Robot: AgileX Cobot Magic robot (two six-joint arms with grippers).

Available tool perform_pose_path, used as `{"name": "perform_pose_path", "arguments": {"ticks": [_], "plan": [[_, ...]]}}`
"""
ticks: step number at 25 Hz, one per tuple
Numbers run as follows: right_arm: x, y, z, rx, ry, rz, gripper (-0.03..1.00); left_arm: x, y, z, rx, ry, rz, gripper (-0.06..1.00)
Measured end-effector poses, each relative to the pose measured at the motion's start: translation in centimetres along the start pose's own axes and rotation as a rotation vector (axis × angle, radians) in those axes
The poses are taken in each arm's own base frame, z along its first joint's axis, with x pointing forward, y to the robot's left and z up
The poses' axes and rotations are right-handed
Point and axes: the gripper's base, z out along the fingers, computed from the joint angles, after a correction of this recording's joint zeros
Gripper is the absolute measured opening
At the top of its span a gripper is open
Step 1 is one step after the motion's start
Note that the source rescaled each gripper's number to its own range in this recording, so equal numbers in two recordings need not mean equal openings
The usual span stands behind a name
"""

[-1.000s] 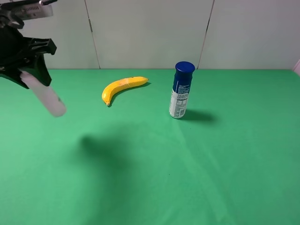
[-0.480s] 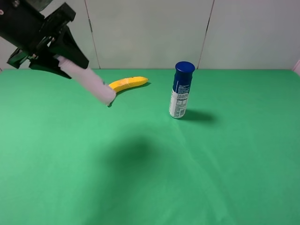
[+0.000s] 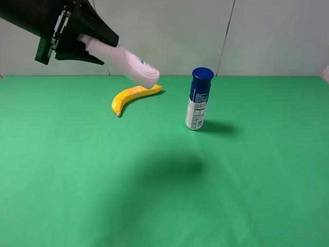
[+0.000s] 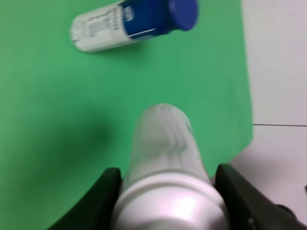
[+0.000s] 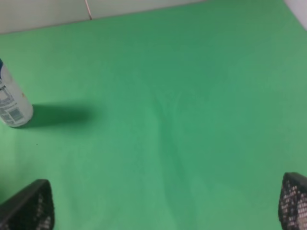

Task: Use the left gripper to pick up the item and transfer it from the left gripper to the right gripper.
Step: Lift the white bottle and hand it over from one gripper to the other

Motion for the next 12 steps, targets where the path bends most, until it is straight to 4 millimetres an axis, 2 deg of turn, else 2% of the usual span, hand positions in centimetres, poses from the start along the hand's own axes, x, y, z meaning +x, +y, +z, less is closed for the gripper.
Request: {"name": "perform_pose_path", "arguments": {"ticks": [6, 12], "plan": [[-0.7, 1.3, -0.3, -0.137, 0.000, 0.088, 1.00, 0.8, -1.5, 1.7, 0.025, 0.036, 0.066, 0.00], [-2.6, 2.6, 1.6, -0.275, 0.134, 0.191, 1.00, 1.1, -1.6, 5.1, 0.036, 0.100, 0.060, 0.00]]}}
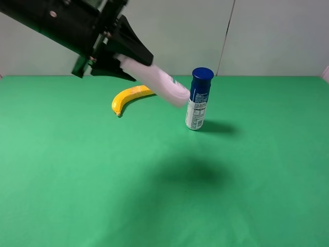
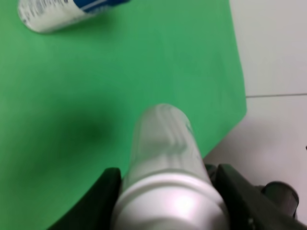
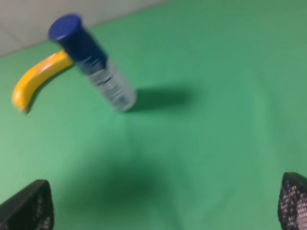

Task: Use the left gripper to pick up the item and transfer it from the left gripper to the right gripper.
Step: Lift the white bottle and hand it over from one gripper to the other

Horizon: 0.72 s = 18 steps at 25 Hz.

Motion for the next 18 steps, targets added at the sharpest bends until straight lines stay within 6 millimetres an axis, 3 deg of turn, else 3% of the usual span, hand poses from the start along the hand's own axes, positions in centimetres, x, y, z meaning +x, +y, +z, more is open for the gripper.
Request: {"name": "perform_pose_path", "arguments": {"ticks": [8, 18], "plan": [[-1.7, 1.1, 1.8, -0.143, 0.024, 0.013, 1.00, -0.3, 0.4, 3.9, 0.101, 0.060, -0.010, 0.00], [-2.3, 2.5, 1.4, -0.317, -0.050, -0.095, 1.00, -0.8, 0.4, 5.2, 0.245, 0.067, -0.019, 0.00]]}}
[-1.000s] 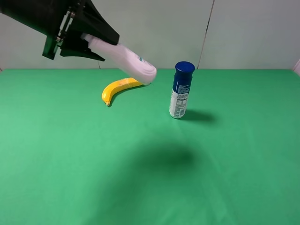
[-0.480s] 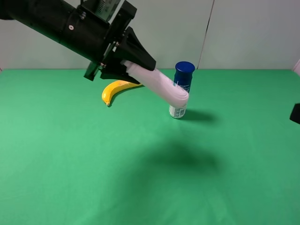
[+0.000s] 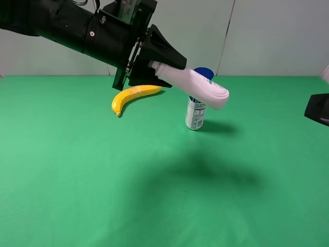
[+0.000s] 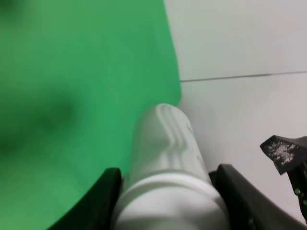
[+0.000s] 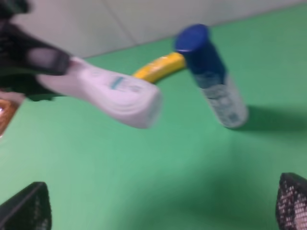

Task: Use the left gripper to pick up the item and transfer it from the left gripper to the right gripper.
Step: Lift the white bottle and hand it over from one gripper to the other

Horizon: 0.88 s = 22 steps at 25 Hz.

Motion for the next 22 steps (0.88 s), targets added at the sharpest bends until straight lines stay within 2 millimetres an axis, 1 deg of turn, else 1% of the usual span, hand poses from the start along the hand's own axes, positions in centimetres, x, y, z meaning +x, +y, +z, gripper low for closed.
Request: {"name": "perform_pose_path", "arguments": {"ticks": [2, 5, 11, 15, 22], "plan": [[-0.2, 0.1, 0.0, -0.025, -0.015, -0.042, 1.00, 0.0, 0.2, 0.2, 0.016, 0.013, -0.004, 0.00], [-0.4, 0.0, 0.6, -0.053, 0.012, -0.091, 1.00, 0.1, 0.1, 0.4, 0.025, 0.019, 0.001, 0.00], [-1.0, -0.6, 2.9, -0.091, 0.090, -0.209, 1.00, 0.7, -0.6, 1.3, 0.050, 0.055, 0.040, 0.00], [-1.5, -1.1, 4.5, -0.097, 0.125, -0.285, 1.00, 1.0, -0.8, 1.4, 0.066, 0.080, 0.045, 0.00], [-4.2, -1.2, 6.6, -0.104, 0.145, -0.422, 1.00, 1.3, -1.0, 1.4, 0.087, 0.112, 0.052, 0.00]]}}
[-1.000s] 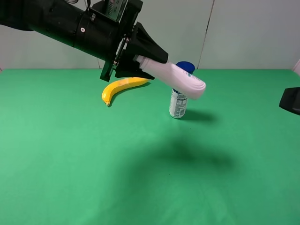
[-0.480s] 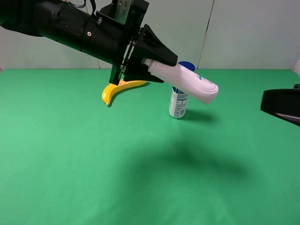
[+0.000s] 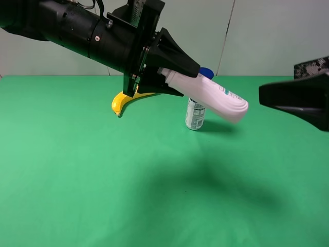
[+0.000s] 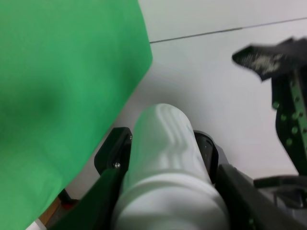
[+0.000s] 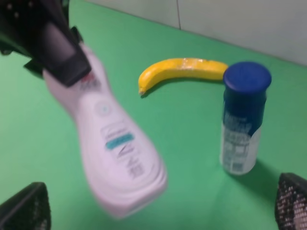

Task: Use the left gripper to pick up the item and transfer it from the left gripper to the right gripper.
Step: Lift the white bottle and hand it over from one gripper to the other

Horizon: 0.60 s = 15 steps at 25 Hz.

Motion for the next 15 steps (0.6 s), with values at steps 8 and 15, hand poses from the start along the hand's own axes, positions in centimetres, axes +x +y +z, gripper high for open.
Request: {"name": "perform_pose_path", "arguments": {"ticks": [8, 15], "plan": [[-1.5, -0.9, 2.1, -0.069, 0.045, -0.016, 1.00, 0.2, -0.1, 0.0, 0.015, 0.021, 0.015, 0.00], [-1.5, -1.0, 2.7, -0.109, 0.062, -0.014, 1.00, 0.2, -0.1, 0.0, 0.016, 0.025, 0.042, 0.00]]}}
